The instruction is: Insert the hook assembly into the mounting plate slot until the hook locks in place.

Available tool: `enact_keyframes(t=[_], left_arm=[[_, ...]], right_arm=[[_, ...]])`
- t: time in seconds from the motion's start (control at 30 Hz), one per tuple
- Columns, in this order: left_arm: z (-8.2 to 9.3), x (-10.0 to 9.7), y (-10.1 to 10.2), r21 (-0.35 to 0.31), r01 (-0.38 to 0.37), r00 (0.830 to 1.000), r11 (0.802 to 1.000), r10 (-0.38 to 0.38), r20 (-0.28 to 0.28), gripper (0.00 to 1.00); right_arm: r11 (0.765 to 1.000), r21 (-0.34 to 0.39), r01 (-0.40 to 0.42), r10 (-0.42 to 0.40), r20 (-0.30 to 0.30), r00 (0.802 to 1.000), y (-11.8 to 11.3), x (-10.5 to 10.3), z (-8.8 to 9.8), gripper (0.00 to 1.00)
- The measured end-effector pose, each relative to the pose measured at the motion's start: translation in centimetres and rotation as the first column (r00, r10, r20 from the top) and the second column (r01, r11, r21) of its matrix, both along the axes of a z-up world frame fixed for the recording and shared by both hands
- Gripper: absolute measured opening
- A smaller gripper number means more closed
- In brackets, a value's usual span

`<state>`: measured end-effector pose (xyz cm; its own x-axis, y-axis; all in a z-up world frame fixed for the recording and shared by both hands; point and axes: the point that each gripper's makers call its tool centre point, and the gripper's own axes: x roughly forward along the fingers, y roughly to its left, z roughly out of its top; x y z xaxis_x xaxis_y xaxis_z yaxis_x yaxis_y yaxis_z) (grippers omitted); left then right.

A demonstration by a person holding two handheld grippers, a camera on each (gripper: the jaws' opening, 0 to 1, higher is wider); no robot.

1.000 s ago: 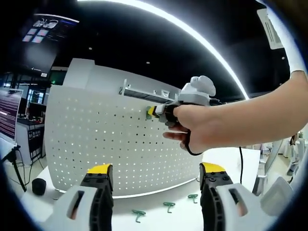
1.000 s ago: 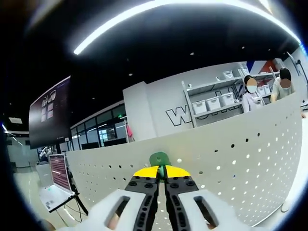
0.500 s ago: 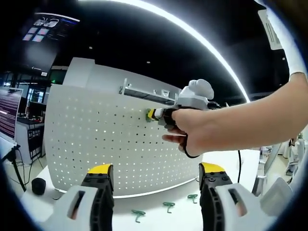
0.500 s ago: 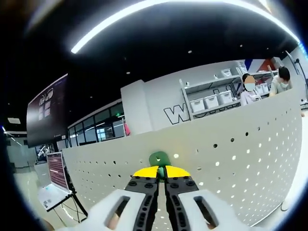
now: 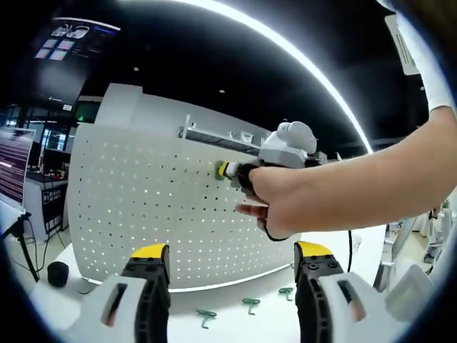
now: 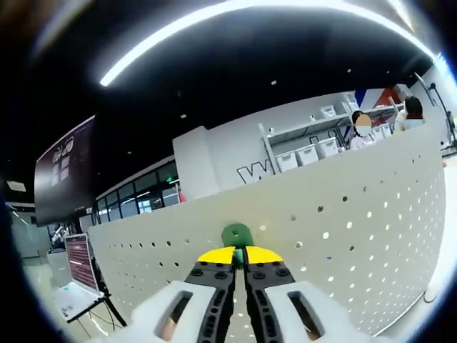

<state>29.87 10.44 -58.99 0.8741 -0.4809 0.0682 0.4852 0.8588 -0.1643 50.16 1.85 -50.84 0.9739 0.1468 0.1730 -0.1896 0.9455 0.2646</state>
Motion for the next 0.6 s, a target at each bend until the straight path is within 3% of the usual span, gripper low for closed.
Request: enact_keyframes(t=[0.13, 0.6], left_arm=[[0.01, -0.07, 0.15, -0.001, -0.001, 1.000, 1.000, 0.001, -0.002, 0.72], [-0.41, -0.32, 0.81, -0.003, -0.016, 1.000, 1.000, 0.016, -0.012, 0.71]], right_arm=[[1.000, 0.025, -0.012, 0.013, -0.037, 0.999, 0.85, 0.18, -0.91, 0.01], [0.999, 0.039, -0.017, 0.019, -0.051, 0.999, 0.52, 0.10, -0.74, 0.01]])
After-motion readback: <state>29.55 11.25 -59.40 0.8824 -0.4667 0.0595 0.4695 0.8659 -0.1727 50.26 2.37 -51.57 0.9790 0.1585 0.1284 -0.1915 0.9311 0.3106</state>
